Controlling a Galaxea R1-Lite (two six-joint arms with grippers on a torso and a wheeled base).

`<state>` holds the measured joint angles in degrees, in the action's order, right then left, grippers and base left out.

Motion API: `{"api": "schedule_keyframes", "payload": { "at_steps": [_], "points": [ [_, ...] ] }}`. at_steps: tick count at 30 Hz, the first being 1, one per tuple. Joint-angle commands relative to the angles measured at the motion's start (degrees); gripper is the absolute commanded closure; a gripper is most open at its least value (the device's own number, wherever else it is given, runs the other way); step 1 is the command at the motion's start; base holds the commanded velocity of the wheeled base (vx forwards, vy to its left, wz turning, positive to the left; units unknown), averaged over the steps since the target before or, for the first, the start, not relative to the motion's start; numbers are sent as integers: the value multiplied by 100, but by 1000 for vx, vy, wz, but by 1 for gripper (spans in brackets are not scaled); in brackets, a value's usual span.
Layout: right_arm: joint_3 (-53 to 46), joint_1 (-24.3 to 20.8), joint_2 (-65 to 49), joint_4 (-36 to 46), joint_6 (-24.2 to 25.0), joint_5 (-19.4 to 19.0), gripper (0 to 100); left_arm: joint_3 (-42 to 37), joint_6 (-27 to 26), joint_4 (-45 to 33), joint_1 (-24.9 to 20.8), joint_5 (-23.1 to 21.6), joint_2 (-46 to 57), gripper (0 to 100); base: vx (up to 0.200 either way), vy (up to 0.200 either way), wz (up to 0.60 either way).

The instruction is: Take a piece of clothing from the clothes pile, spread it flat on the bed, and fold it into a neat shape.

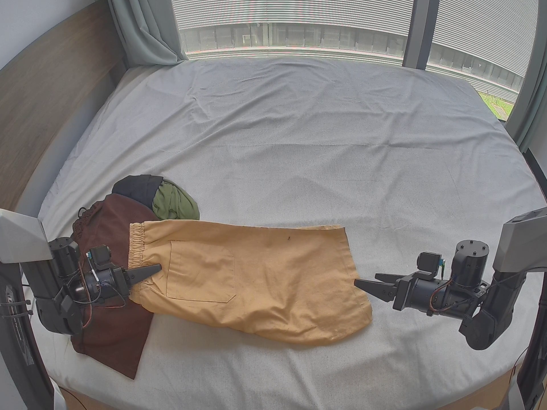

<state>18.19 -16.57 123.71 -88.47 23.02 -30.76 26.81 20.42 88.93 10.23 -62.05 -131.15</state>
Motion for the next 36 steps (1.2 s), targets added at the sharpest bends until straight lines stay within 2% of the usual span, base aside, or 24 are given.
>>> {"api": "schedule_keyframes", "payload": {
  "at_steps": [1, 11, 14, 18, 21, 36],
  "points": [
    [0, -4, 22, -4, 1, 0, 0, 26, -20, 1, -38, -9, -78, 100, 0, 0, 0],
    [0, -13, 22, -4, 1, 0, 0, 220, 15, 1, -311, 316, 142, 100, 0, 0, 0],
    [0, -13, 22, -4, -8, 0, 0, 185, 24, 1, -557, 580, 291, 100, 0, 0, 0],
    [-8, -13, 13, -13, -16, 0, 0, 185, 15, 1, -1023, 1204, 388, 100, 0, 0, 0],
    [-8, -13, 13, -4, -60, 0, 0, 176, 6, 1, -1190, 1415, 362, 100, 0, 0, 0],
    [-17, -92, 13, -4, -122, 8, 0, 228, 6, 1, -1471, 1459, 344, 100, 0, 0, 0]
  ]
}}
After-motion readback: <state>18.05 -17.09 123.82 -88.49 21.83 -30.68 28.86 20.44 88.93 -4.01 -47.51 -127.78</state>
